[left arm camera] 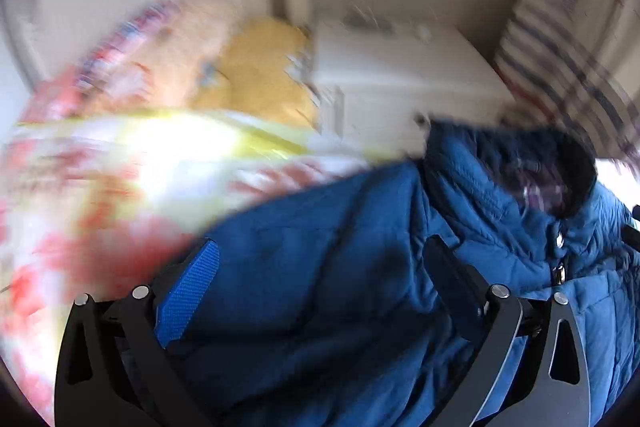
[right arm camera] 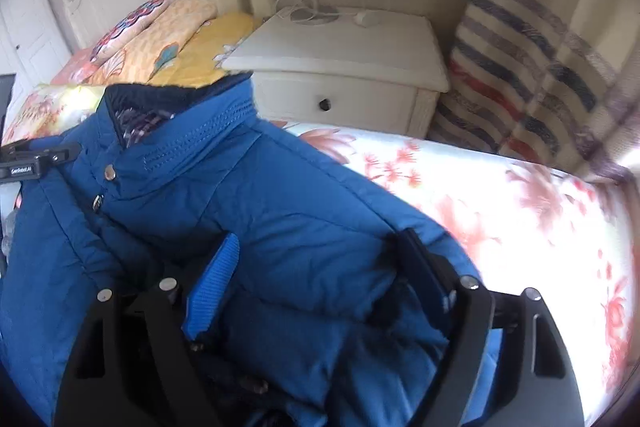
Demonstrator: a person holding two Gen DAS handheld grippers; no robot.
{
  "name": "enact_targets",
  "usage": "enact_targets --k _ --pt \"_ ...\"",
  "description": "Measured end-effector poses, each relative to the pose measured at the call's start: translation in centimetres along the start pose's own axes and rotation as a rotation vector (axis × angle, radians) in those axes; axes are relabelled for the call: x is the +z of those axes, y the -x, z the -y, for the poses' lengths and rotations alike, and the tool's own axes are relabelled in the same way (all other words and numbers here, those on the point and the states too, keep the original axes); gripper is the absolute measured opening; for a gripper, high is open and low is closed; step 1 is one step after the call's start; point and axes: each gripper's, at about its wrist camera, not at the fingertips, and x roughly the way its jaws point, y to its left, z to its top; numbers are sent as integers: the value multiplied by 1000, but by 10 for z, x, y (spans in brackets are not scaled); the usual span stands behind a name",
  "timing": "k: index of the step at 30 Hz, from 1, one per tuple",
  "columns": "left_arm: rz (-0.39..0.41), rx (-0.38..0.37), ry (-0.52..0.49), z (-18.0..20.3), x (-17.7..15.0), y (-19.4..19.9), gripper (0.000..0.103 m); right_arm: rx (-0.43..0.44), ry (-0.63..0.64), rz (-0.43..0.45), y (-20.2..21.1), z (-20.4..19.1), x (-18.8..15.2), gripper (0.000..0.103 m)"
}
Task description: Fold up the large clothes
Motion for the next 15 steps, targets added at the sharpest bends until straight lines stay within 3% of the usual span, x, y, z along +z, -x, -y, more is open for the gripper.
enact_targets --k 3,4,6,9,10,11,13,15 --pt "123 -43 -26 -6 -19 58 98 -32 -36 106 51 -7 -6 78" --pt "154 -27 -56 -5 -31 75 98 -8 -34 177 80 -15 -17 78" --pt "158 11 -94 -4 -52 87 98 24 -7 231 109 -33 -39 82" --pt "62 72 -122 -7 -83 67 99 15 84 197 115 -65 -77 83" --pt "29 53 -110 -12 -90 57 99 3 106 159 107 -72 -85 83" --pt "38 35 -84 -17 -93 59 99 -18 130 99 91 -79 -95 83" --pt "29 95 -33 -22 -93 75 98 -26 112 107 82 -79 -101 84" --pt "76 82 7 -21 -96 104 98 -39 38 83 92 -76 -99 83"
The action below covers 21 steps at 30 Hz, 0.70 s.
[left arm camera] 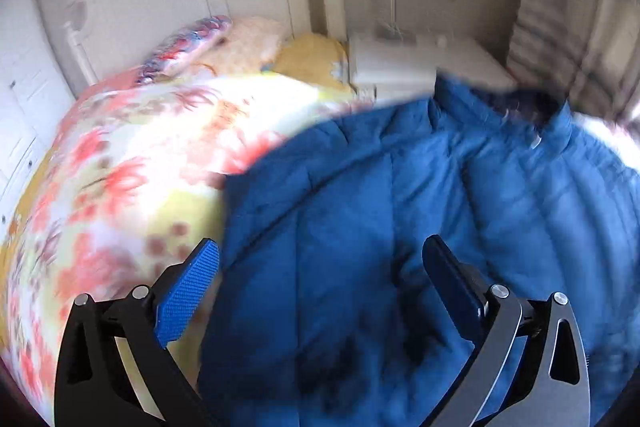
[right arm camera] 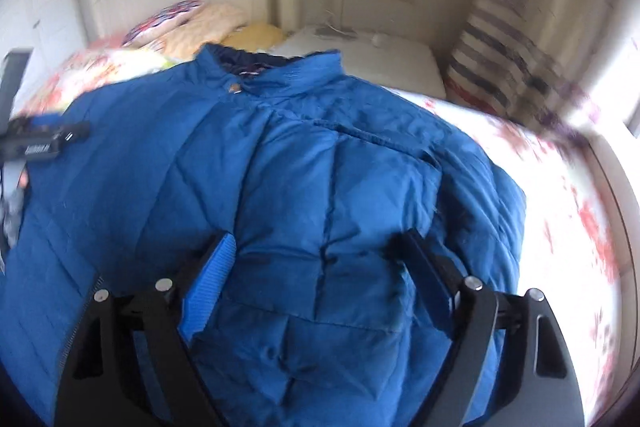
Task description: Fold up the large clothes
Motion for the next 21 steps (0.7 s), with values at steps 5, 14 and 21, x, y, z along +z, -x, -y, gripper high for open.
enact_targets --k 5,14,21 --pt "112 -89 -153 59 -30 70 98 44 18 120 67 -35 -14 83" --pt "-86 -102 -250 110 -85 15 99 32 162 -40 16 -107 -64 92" --pt "-36 -30 -206 58 -100 41 99 -7 94 -29 49 -70 -71 90"
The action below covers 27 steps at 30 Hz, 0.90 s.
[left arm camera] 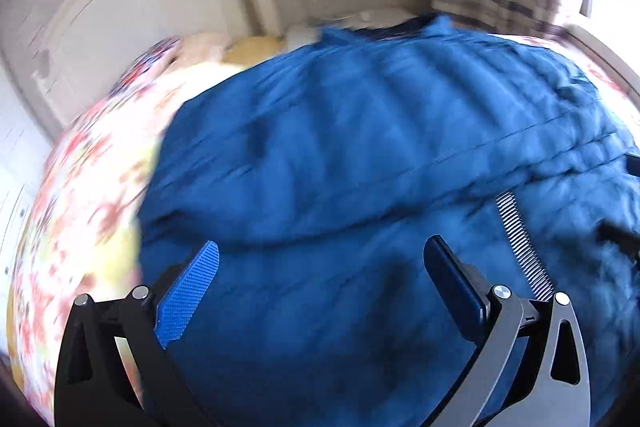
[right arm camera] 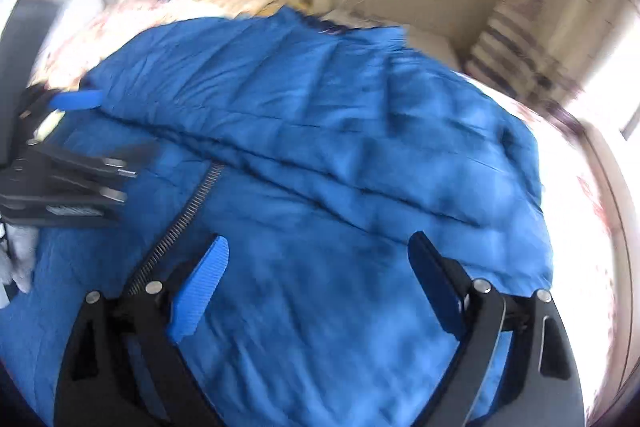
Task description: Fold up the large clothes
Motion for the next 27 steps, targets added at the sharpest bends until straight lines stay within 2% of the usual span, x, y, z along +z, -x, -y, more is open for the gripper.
enact_targets --k 1,2,3,4,5,7,10,13,17,19,20,21,23,25,27 --pt "-22 15 36 -16 -10 -5 99 -11 -24 -9 2 11 -9 90" --pt "-57 -1 98 -33 -17 -12 99 -33 -36 -28 -5 26 -15 90" --pt "-77 -51 168 -48 -18 -16 99 -36 -57 -43 -8 36 -25 94" --pt "-74 -84 252 -64 -19 -15 99 9 -101 -35 -7 49 -33 93" --pt "-77 -78 281 -72 -19 -15 99 49 -148 -21 -5 61 -38 93" --pt "-97 -53 259 -74 -18 -16 99 52 -155 -12 -3 63 -41 92" --pt "-129 4 207 -74 -25 -12 99 -18 -151 0 11 62 -43 91" --pt "-152 -33 205 -77 -31 -17 99 -107 -180 -20 12 78 -51 93" --pt "-160 -31 227 -82 -34 -18 99 -48 -220 -46 1 92 -61 101" --pt "-153 23 262 -82 -39 -8 99 -59 -219 -58 1 94 -58 101" --pt "-143 35 278 -77 -43 2 98 -78 -225 -57 3 95 -58 97" --pt "-120 35 293 -72 -43 12 98 -101 -235 -42 11 91 -59 92" --pt "-37 -6 282 -56 -55 47 98 -87 -222 38 41 70 -67 92" --pt "26 -42 231 -32 -67 77 98 -82 -138 96 68 36 -76 92" --pt "28 -72 184 -8 -76 87 98 -34 -34 121 82 2 -85 92"
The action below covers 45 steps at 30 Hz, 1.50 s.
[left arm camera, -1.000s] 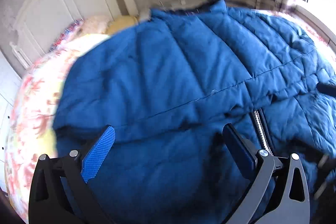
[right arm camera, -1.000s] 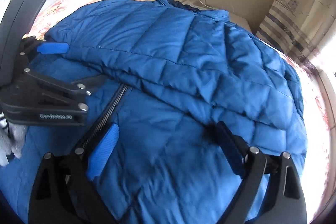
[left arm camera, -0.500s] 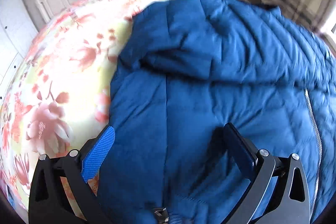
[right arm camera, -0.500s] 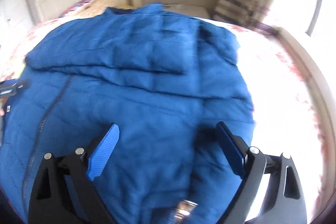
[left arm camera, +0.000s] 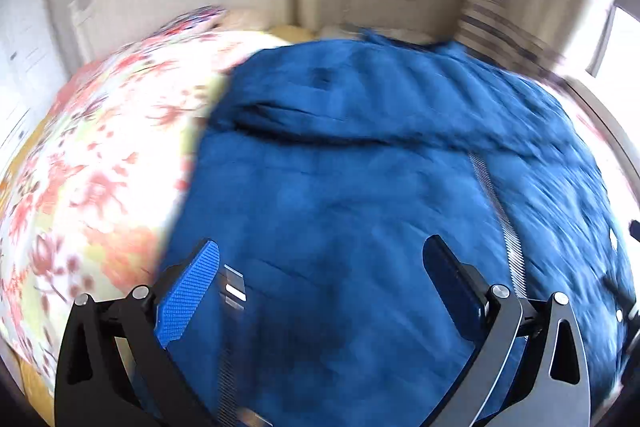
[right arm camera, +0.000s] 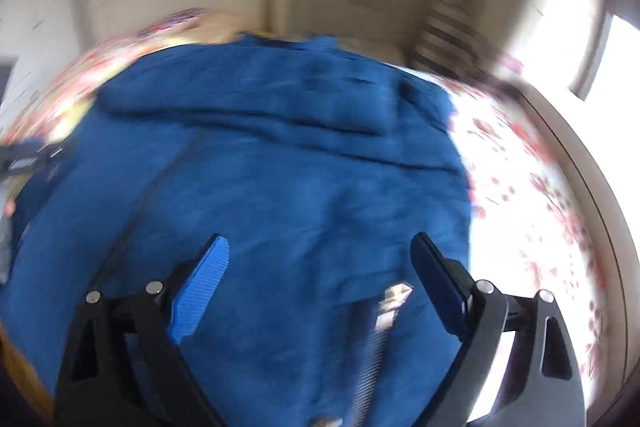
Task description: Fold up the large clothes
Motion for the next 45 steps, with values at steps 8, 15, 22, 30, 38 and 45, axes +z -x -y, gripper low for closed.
enact_targets --k 8,15,22,30,38,45 --pt "-90 15 -28 20 -26 -24 99 84 193 -71 -8 -82 -45 94" --pt "-8 107 39 -31 -55 15 99 -1 108 -25 32 -35 -57 94" --pt "-32 92 73 -59 -68 0 99 22 -62 -54 15 27 -98 101" --pt "70 16 60 -23 -81 52 98 4 -42 38 60 2 -91 96" --pt "109 58 -175 52 -121 41 99 135 206 48 49 -95 -115 96" --pt "133 56 -91 10 -117 63 99 129 190 27 62 -75 -113 96"
